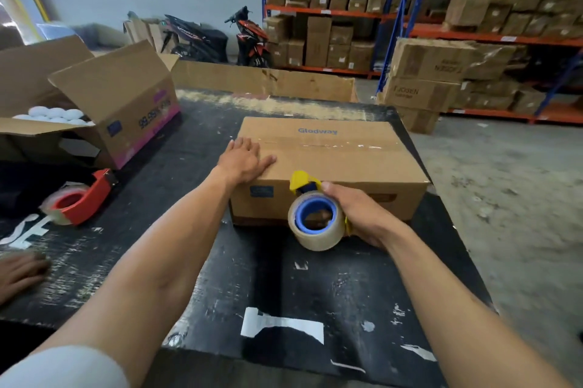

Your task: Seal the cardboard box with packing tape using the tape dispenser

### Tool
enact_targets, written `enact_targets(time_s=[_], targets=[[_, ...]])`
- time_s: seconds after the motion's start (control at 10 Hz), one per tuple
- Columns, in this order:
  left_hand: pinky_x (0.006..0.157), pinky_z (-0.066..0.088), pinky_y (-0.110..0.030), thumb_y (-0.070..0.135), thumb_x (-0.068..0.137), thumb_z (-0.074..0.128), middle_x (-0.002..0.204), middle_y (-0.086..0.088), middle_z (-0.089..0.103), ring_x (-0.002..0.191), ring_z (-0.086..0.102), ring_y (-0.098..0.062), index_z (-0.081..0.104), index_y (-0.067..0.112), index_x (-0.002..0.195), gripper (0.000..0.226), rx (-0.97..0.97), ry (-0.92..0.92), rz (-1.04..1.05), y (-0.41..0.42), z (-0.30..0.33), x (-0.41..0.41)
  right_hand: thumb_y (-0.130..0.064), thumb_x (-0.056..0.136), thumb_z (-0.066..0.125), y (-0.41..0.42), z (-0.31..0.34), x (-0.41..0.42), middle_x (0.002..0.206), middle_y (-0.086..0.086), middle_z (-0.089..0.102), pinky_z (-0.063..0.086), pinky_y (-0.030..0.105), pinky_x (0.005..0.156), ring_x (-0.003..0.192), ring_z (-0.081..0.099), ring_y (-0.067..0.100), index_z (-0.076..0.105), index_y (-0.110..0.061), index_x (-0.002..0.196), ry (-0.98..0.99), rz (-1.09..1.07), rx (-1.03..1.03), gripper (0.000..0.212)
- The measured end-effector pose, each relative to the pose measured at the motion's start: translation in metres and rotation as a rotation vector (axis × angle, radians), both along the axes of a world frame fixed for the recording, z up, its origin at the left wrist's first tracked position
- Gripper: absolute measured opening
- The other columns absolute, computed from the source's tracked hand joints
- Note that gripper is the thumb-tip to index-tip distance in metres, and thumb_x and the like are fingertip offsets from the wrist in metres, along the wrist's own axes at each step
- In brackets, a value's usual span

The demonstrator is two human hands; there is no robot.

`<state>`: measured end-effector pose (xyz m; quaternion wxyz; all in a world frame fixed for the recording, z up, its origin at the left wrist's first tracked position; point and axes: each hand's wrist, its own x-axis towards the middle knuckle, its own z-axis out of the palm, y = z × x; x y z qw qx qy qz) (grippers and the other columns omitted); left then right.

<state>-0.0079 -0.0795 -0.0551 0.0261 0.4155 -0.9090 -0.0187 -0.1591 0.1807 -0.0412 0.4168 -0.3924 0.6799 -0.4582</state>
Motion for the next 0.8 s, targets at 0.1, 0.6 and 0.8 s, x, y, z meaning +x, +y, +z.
enact_targets(time_s=[0.1, 0.6, 0.8], targets=[[0.121, 0.016, -0.046, 0.063, 0.098, 0.018, 0.159, -0.016, 0.03, 0.148, 0.024, -0.032, 0.037, 0.009, 0.149, 0.077, -0.06, 0.103, -0.11, 0.017, -0.005, 0.003, -0.043, 0.105, 0.05, 0.008, -0.034, 0.01, 0.094, 0.007, 0.076, 0.054, 0.035, 0.075, 0.079, 0.066, 0.014, 0.076, -0.008, 0.112, -0.02, 0.014, 0.083, 0.044], [0.122, 0.004, -0.049, 0.058, 0.102, 0.015, 0.166, -0.011, 0.01, 0.153, 0.008, -0.027, 0.019, 0.016, 0.156, 0.069, 0.031, 0.044, -0.231, 0.04, -0.019, 0.017, -0.045, 0.107, 0.044, 0.023, -0.119, 0.035, 0.107, -0.001, 0.073, 0.045, 0.033, 0.089, 0.106, 0.063, 0.019, 0.075, -0.016, 0.098, 0.344, -0.094, 0.307, 0.044], [0.123, -0.002, -0.045, 0.055, 0.103, 0.014, 0.166, -0.011, 0.005, 0.153, 0.002, -0.026, 0.014, 0.014, 0.158, 0.069, 0.025, 0.164, -0.151, 0.049, -0.027, 0.018, -0.051, 0.103, 0.049, 0.028, -0.117, 0.043, 0.121, 0.003, 0.072, 0.046, 0.036, 0.099, 0.119, 0.06, 0.022, 0.069, -0.02, 0.128, 0.357, -0.266, 0.244, 0.044]])
